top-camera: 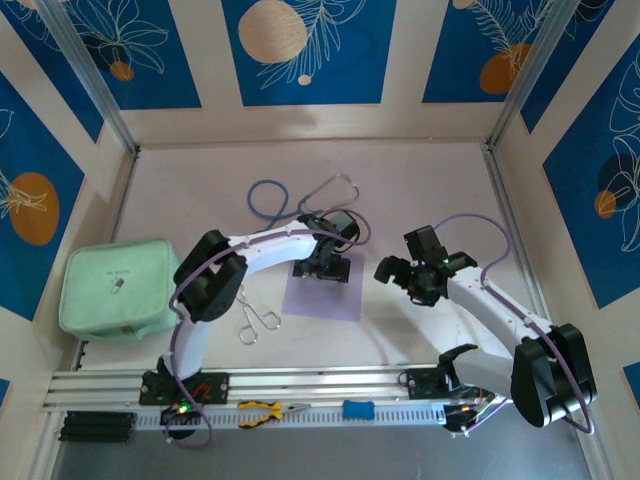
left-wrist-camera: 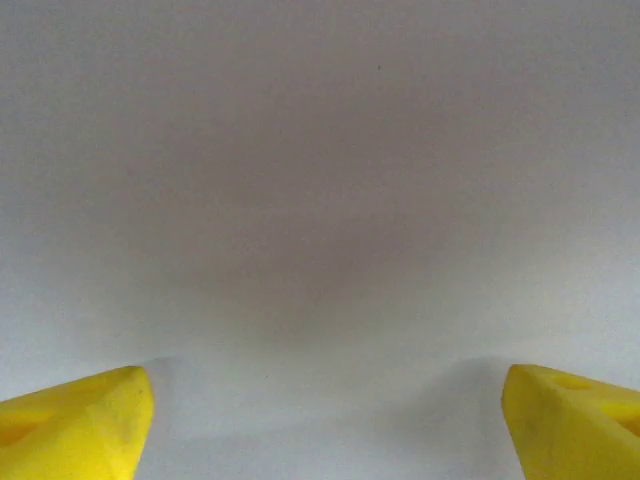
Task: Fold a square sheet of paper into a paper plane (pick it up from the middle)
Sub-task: First fold the square sheet of paper in half at the center of the table.
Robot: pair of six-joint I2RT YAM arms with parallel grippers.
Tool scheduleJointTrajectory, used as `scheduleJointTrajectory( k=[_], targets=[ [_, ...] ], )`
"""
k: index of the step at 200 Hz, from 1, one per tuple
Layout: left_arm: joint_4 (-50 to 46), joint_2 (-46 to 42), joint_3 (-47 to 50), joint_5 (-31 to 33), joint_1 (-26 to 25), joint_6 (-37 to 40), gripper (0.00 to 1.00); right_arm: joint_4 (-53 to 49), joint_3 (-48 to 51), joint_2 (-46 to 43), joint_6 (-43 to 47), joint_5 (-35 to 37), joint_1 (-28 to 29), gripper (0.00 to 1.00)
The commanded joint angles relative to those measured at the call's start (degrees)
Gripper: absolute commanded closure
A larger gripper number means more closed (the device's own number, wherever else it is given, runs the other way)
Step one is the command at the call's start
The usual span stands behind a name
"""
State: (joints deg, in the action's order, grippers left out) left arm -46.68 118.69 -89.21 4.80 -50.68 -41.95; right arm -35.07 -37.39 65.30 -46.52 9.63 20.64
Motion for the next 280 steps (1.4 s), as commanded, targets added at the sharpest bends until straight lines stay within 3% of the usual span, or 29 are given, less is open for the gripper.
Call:
scheduleJointTrajectory(
  k=[1, 79, 155, 219, 251, 280],
  targets=[
    [-2.7, 1.6, -2.7, 1.0, -0.8, -1.0, 0.10, 0.6, 1.1, -1.0, 0.8, -1.4, -0.3, 0.01],
    [-4.3, 5.6, -3.7, 2.4, -1.5, -1.3, 0.10, 1.3, 1.8, -0.8, 1.0, -2.2, -0.6, 0.01],
    [-0.1, 7.0, 0.3, -1.9, -1.6, -2.4, 0.12, 1.3, 2.0, -0.8, 0.9, -2.5, -0.6, 0.01],
    [0.0, 6.8, 0.9, -1.3, -1.6, -2.0, 0.13, 1.1, 2.0, -0.9, 0.8, -2.7, -0.6, 0.01],
    [0.3, 5.7, 1.2, -0.8, -1.6, -1.8, 0.16, 1.1, 2.0, -0.9, 0.7, -2.8, -0.6, 0.01],
    [1.4, 3.9, 1.9, -0.1, -1.6, -1.4, 0.27, 1.0, 1.8, -0.9, 0.6, -2.8, -0.6, 0.01]
  ],
)
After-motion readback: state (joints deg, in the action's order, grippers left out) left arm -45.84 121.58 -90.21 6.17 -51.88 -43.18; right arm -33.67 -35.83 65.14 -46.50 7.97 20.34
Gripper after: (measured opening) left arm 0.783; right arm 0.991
